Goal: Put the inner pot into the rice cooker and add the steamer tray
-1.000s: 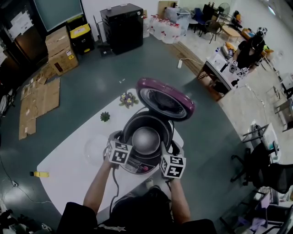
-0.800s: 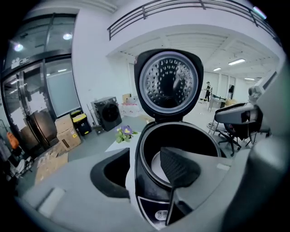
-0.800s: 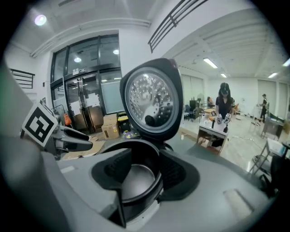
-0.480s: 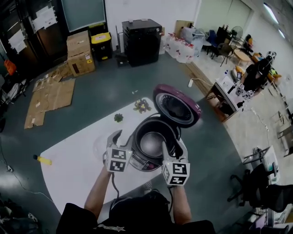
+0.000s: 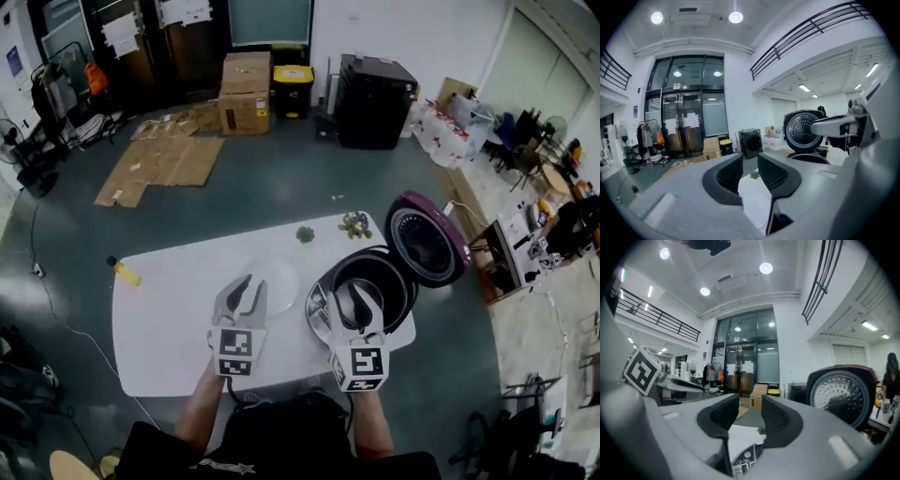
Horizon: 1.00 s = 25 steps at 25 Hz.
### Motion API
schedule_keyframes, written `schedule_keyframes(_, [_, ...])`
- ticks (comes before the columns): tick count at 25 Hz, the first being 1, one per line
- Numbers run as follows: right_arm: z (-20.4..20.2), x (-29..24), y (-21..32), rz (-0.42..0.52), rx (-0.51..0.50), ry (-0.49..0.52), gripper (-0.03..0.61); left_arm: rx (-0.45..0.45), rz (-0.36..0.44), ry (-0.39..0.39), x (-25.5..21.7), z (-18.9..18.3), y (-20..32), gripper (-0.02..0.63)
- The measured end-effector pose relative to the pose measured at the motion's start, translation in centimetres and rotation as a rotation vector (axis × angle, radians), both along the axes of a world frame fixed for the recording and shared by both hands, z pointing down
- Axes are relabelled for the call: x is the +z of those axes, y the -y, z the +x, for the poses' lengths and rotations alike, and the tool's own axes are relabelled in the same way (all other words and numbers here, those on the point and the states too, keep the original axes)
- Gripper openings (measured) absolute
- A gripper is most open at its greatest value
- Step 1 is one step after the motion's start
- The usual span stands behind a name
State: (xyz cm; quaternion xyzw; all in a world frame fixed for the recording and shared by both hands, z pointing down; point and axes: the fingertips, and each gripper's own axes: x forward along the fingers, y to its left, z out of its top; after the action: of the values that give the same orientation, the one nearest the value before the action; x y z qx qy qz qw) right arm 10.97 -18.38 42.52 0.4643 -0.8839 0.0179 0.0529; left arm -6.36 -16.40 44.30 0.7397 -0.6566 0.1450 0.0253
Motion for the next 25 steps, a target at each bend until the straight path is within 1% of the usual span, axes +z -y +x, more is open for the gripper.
schedule_keyframes(2, [-3.1,0.1,-0.6,-0.003,-0.067,0.000,0.150,-0.068,-0.001,-0.008,0.2,-2.6,-1.7,0.099])
schedule_keyframes(6, [-8.4,0.6,-1.8,-0.006,-0.174,-0.008,0.089,-0.191,-0.005,-0.019,1.0,-7.0,-5.1,0.046])
schedule_keyframes(8, [-10.3,1.1,-2.4,-0.012,-0.203,-0.014,0.062,-0.238,-0.005,-0.024,1.1,-8.8,-6.6,0.024])
schedule_keyframes(10, [-11.8,1.8,-3.1,-0.018,-0.213,-0.028,0.013,-0.272,-0.013,-0.032,1.5,-10.3,-8.0,0.011])
schedule_keyframes(11, [-12.4,2.2,-3.4,-0.027,-0.216,-0.032,0.006,-0.284,-0.020,-0.037,1.8,-10.9,-8.6,0.011])
schedule_keyframes(14, [-13.8,3.0,-4.2,-0.066,-0.233,-0.030,0.006,-0.303,-0.035,-0.048,2.2,-12.2,-9.8,0.011])
schedule_keyframes(18, [-14.8,3.3,-4.6,-0.081,-0.229,-0.039,0.006,-0.297,-0.039,-0.050,2.1,-13.1,-10.3,0.011])
schedule_keyframes(25, [-14.6,4.7,-4.3,-0.116,-0.195,-0.054,0.006,-0.253,-0.068,-0.067,3.3,-12.8,-9.4,0.011])
